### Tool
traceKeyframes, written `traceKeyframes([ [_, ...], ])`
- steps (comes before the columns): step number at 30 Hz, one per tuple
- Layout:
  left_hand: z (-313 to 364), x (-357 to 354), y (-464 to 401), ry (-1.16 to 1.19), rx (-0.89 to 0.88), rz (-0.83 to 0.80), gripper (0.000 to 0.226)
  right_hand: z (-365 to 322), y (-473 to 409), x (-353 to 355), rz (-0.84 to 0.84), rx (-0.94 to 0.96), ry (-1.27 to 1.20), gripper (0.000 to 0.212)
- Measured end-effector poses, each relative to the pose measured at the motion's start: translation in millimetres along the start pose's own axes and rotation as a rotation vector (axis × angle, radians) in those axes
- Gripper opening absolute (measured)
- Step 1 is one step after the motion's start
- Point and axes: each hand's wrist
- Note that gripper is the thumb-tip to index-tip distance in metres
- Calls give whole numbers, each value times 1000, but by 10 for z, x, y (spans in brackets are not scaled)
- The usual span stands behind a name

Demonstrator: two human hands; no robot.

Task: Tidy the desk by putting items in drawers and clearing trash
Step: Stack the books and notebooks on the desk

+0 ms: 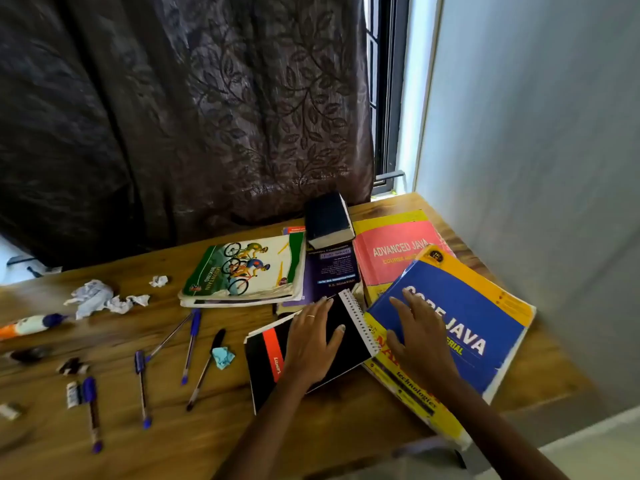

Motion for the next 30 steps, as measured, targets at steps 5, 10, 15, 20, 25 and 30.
traceKeyframes([
  [5,-172,92,-50,-10,70,14,56,-249,-50,-32,-93,-52,-116,49],
  [10,-310,157,-109,-59,74,-5,53,-494,-94,-74,-235,-286,-300,44],
  [15,-306,150,-114,-22,71,8,49,-534,-148,-136,-311,-398,-374,55],
  [20,-309,185,-134,42,107,-11,51,-552,-215,-131,-282,-542,-588,42],
  [25,-260,344,-184,140,195,-33,48,-536,-289,-79,-265,-589,-786,34],
  [30,-326,545,-325,413,284,-71,58,-589,-396,93,-156,-589,-923,29],
])
Point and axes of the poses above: each hand's wrist, its own y-axis away from the middle knuckle, its own x-axis out of the back of the hand, z = x × y, and after that the axes turned 7 degrees about z, right-handed
